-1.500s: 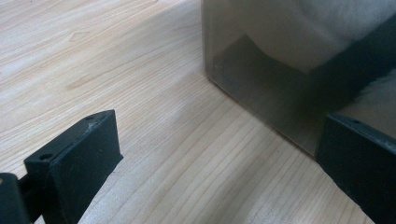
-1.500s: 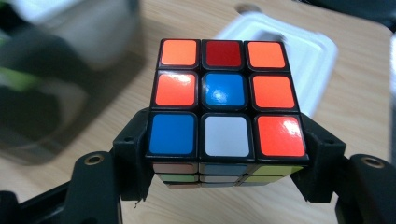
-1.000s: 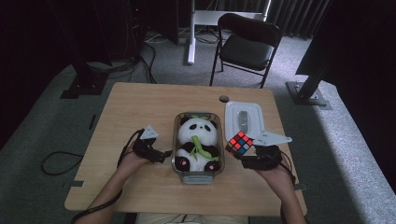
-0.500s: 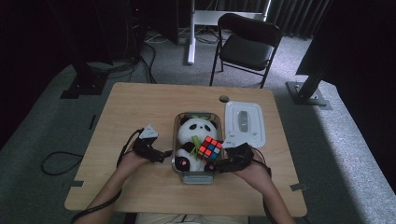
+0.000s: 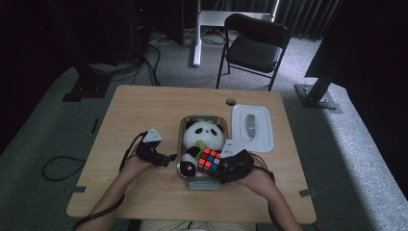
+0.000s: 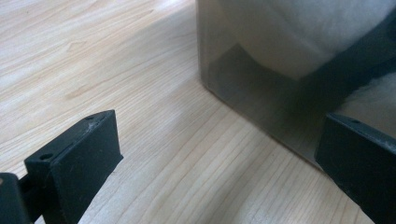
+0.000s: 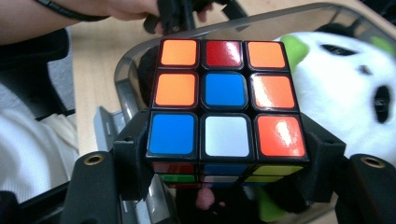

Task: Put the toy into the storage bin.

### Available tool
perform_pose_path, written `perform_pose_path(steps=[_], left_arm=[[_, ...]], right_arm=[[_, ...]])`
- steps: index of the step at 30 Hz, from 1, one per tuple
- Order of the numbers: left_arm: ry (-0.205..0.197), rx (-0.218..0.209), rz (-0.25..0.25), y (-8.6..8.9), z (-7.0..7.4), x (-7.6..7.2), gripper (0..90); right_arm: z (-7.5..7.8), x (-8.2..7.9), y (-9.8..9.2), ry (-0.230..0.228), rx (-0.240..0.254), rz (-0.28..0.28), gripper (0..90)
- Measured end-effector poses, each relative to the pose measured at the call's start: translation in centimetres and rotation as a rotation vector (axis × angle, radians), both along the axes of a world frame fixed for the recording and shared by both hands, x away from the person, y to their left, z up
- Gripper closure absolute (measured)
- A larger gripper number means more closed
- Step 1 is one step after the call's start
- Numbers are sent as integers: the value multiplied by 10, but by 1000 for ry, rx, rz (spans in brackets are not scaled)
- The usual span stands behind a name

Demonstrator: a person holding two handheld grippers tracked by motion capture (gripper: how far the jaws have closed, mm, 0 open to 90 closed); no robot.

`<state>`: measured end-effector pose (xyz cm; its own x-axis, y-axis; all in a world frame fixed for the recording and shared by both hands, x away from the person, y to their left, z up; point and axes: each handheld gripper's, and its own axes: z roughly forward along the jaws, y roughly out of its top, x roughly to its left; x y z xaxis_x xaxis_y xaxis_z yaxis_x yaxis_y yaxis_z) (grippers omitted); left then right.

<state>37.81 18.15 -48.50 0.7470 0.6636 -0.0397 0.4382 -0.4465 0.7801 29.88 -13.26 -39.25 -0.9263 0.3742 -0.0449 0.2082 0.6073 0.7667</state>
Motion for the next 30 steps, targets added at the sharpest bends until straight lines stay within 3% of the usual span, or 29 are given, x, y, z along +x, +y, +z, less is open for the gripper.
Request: perform_pose_path(steps=[8,12,14,20,22,26,27,29,30], left_arm=[[3,4,15,1,5,0,10],[2,-1,4,0,9,-2,10],[-1,-4,-1,1,14,-4,10],[-41,-82,5,6,42,-11,10],[-39,-115,-6,5,55,-16,10],[-89,-130,-54,-4,76,-32,12],[-100,-141,-60,-7,80,-36,67],[-108,-158,-103,-14,87,-46,166],[-117,-163,-126,-18,89,-50,174]], right_arm=[[-7,6,3,34,1,41,333],[-6,8,1,72,36,28,286],[0,6,-2,69,62,26,270],[24,-1,-16,15,146,-16,266],[28,-2,-18,-6,160,-35,363],[31,-3,-18,-21,181,-71,507],[31,-3,-17,-28,176,-80,531],[30,-1,-15,5,178,-69,597],[28,2,-14,48,177,-67,621]])
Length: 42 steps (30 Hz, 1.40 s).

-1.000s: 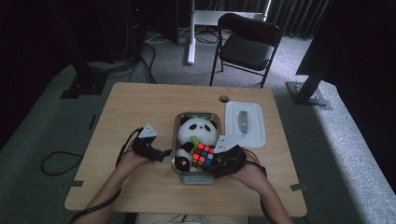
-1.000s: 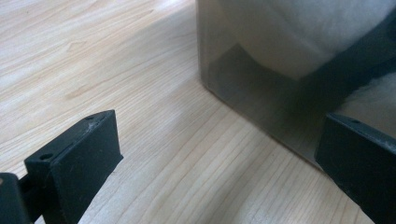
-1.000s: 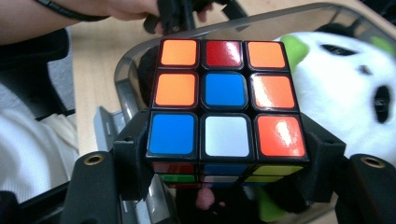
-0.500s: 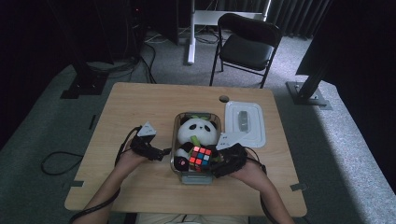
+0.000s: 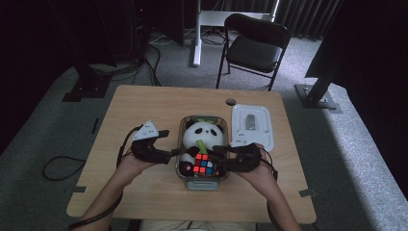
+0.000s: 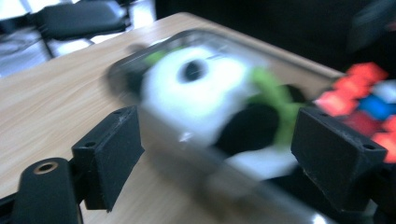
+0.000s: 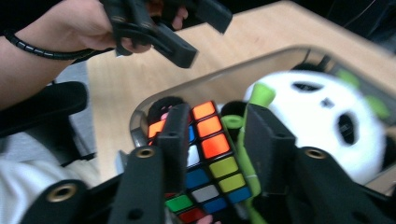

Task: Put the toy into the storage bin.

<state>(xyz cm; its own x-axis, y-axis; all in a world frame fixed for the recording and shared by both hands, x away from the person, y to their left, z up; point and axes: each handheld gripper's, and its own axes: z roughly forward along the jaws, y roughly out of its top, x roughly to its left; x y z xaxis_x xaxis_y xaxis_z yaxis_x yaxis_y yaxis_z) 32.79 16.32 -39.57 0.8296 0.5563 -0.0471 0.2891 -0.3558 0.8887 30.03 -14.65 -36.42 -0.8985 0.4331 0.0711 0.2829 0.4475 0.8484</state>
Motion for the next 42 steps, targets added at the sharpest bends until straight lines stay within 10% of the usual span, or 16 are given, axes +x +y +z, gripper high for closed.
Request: perform_pose_path(steps=[5,15,42], left_arm=[[-9,-13,-132,-19,8,-16,514],[29,25,-270,-48,12,-26,828],[73,132,-267,-67,2,-13,900]], right_arm=[[-5,3,5,12,-10,-21,754],[-11,2,8,26,-4,-2,900],[-26,13,6,73,-22,-47,900]])
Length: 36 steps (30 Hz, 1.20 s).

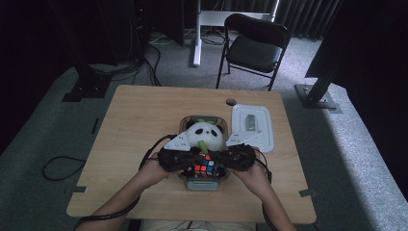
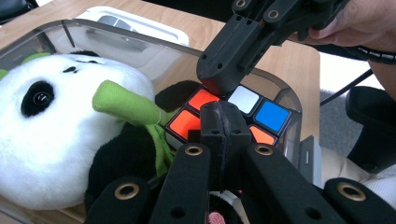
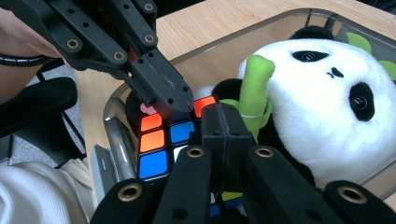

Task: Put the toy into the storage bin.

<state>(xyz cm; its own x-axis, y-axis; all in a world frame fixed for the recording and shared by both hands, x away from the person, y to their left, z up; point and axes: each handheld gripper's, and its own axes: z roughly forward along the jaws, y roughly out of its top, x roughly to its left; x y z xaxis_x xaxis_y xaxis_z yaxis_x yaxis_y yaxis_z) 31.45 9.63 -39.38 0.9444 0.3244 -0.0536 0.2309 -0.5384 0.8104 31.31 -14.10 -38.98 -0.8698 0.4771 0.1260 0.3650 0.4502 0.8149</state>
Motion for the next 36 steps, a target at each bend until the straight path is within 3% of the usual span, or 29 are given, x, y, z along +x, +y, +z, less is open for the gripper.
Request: perform_pose_path(steps=[4,12,16,20,22,27,30,31,32,33,34,35,36], left_arm=[[-2,21,-6,-3,-5,-1,900],[15,63,-17,-9,-11,6,900],[-29,136,-32,-14,-11,6,900],[-67,202,-55,-20,-12,5,900],[-73,211,-60,-21,-12,4,900],[-54,184,-58,-19,-12,6,900],[-5,95,-52,-12,-11,12,900],[-5,95,-52,-12,-11,12,900],[68,5,-51,-3,-7,17,900],[68,5,-51,-3,-7,17,900],[59,-26,-41,4,-3,17,880],[56,-31,-37,7,0,17,875],[52,-44,-34,9,2,18,862]], right_arm=[[-5,-3,2,10,-6,16,900],[-14,-2,3,7,-51,-18,900],[-18,2,5,50,-54,-12,900],[-23,2,6,60,-63,-22,900],[-23,2,6,64,-70,-31,900],[-23,1,7,61,-68,-35,900],[-20,1,4,75,-47,-54,900],[-18,0,4,67,-40,-57,900],[-14,-3,3,49,-22,-62,900],[-14,-3,3,49,-22,-62,900],[-5,-5,-1,48,19,-78,734],[-2,-6,-3,46,32,-88,722],[2,-6,-6,41,32,-98,652]])
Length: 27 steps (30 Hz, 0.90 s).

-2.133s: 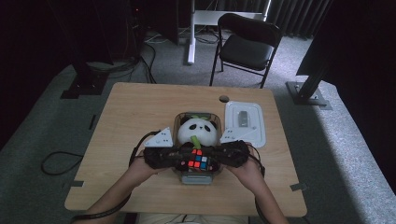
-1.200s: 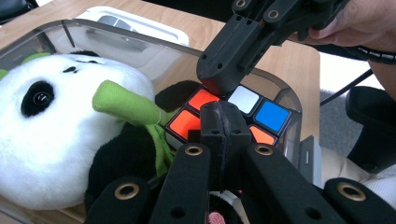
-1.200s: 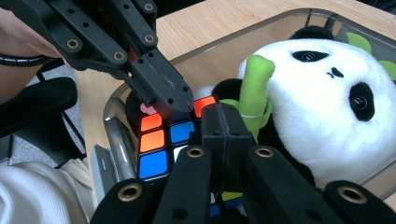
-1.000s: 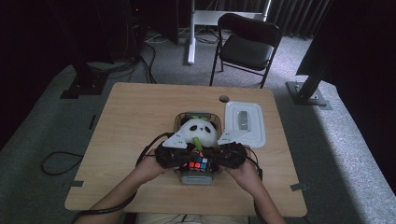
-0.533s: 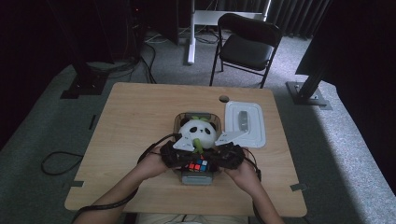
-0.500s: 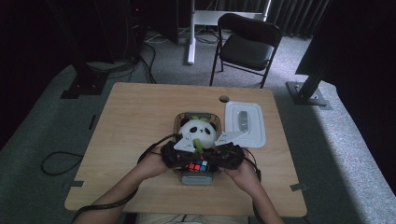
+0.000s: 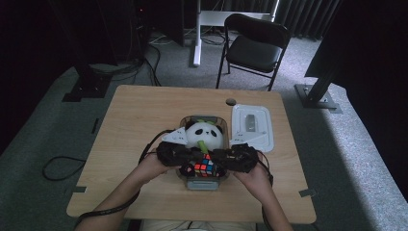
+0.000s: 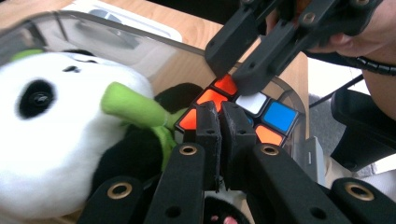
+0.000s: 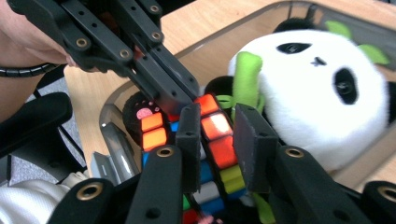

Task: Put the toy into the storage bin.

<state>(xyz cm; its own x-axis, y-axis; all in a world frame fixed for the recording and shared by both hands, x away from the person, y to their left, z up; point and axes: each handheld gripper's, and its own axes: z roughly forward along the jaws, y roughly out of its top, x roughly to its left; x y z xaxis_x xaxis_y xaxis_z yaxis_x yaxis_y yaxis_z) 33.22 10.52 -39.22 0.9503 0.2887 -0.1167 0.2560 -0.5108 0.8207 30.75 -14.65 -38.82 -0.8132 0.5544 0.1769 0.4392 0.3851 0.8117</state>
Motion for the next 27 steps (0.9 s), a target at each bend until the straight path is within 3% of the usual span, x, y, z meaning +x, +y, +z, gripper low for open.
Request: perform_pose_path(steps=[2,4,7,8,10,11,14,16,19,22,27], left_arm=[[-3,-4,9,3,3,1,850],[8,-32,4,5,6,1,849],[-3,-27,1,3,9,-3,818],[5,-31,-6,3,9,-4,818],[6,-26,-12,1,8,-7,819],[6,-18,-16,0,7,-8,820],[7,-12,-10,-3,4,-7,819],[16,-11,-8,-4,2,-4,819],[16,-4,0,-6,0,-2,823],[6,6,22,-6,0,-1,836],[-17,29,34,-7,-2,-3,878]], right_arm=[[4,0,-4,-17,7,-34,600],[7,1,-9,-1,35,-52,544],[10,-1,-11,-8,38,-56,550],[10,-2,-10,-18,35,-53,660],[9,-4,-6,-25,10,-31,715],[8,-5,-4,-21,8,-19,787],[3,-6,4,-10,-2,9,805],[2,-6,5,0,32,23,805],[2,-8,5,-1,40,36,858],[-1,-9,9,-1,-2,51,900],[-3,-11,7,-11,-32,59,900]])
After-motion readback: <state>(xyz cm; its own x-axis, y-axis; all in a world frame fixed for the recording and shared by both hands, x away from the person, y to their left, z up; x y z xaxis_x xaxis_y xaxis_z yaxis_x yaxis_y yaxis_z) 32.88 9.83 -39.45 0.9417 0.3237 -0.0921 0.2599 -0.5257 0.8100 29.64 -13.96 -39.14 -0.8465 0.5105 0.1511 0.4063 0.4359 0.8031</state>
